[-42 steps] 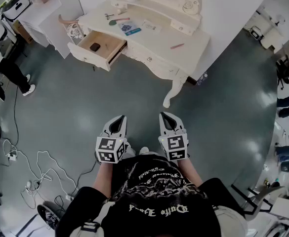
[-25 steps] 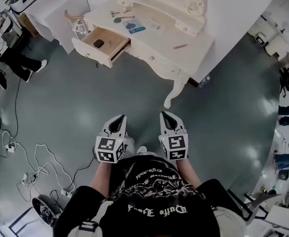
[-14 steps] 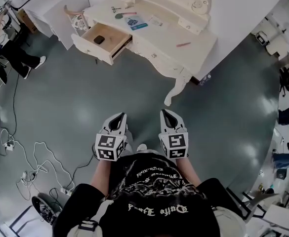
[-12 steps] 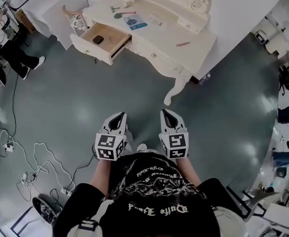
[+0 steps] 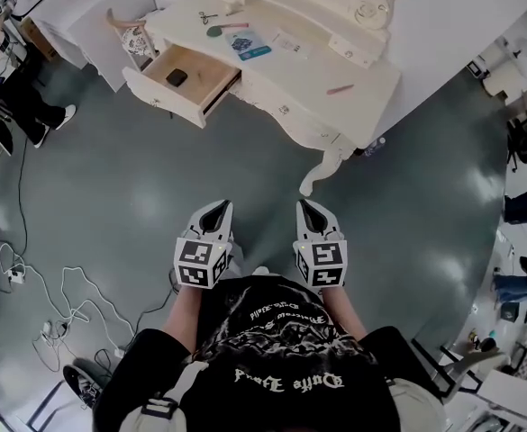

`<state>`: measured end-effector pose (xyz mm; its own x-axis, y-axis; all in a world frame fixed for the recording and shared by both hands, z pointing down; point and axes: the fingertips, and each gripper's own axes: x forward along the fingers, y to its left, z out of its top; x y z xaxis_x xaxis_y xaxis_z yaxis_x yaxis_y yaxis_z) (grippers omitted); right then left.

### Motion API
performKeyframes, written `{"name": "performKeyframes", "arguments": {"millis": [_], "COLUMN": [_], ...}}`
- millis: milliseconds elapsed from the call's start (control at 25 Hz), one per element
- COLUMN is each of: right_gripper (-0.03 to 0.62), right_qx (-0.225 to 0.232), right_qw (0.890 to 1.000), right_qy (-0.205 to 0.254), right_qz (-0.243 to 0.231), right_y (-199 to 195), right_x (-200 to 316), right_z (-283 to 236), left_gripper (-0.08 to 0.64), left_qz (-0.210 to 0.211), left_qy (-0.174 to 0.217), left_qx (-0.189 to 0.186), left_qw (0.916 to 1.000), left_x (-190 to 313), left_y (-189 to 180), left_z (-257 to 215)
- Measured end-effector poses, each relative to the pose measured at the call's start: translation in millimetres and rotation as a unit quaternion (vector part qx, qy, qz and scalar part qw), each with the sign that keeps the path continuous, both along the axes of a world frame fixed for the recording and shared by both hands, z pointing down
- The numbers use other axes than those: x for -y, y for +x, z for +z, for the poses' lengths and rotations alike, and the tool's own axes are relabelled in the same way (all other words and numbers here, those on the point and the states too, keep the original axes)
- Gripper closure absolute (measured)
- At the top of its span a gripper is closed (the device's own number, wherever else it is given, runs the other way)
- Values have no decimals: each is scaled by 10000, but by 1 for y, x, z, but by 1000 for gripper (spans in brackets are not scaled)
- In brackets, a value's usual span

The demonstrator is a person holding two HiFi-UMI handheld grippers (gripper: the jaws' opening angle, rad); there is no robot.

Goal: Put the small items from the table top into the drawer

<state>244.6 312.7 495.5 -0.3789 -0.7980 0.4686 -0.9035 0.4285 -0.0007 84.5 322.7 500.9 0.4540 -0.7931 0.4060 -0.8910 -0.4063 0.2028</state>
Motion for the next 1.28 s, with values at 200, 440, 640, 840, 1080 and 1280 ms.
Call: {"name": "performKeyframes", "arguments": {"millis": [200,440,640,840,1080,1280], "right_gripper": [581,581,581,581,581,581], "right_qx": [11,23,27,76,83,85], "right_qw": [10000,9999,9996,9989,9975,9962], "right_qy": [-8,-38,-65,-68,-4,-43], "right_qz": [60,150,276,462,699,862], "right_y": [-12,-30,-47,-64,-76,-77], "right_x": [27,57,75,94,115,125], "right_z": [1,0,2,2,-3,-2], "left_gripper": [545,545,545,545,545,545], "left_qz": [101,243,382,625,825,921], "left_qy": [68,48,69,95,190,194], "left_qx": [-11,-57,-126,-190,-181,-194], "left_qw": [9999,9997,9992,9978,9962,9954], "left_x": [32,66,90,115,147,162], "left_y": [-10,-27,-45,-61,-78,-81], "left_z": [-3,-6,-7,-11,-18,-19]}}
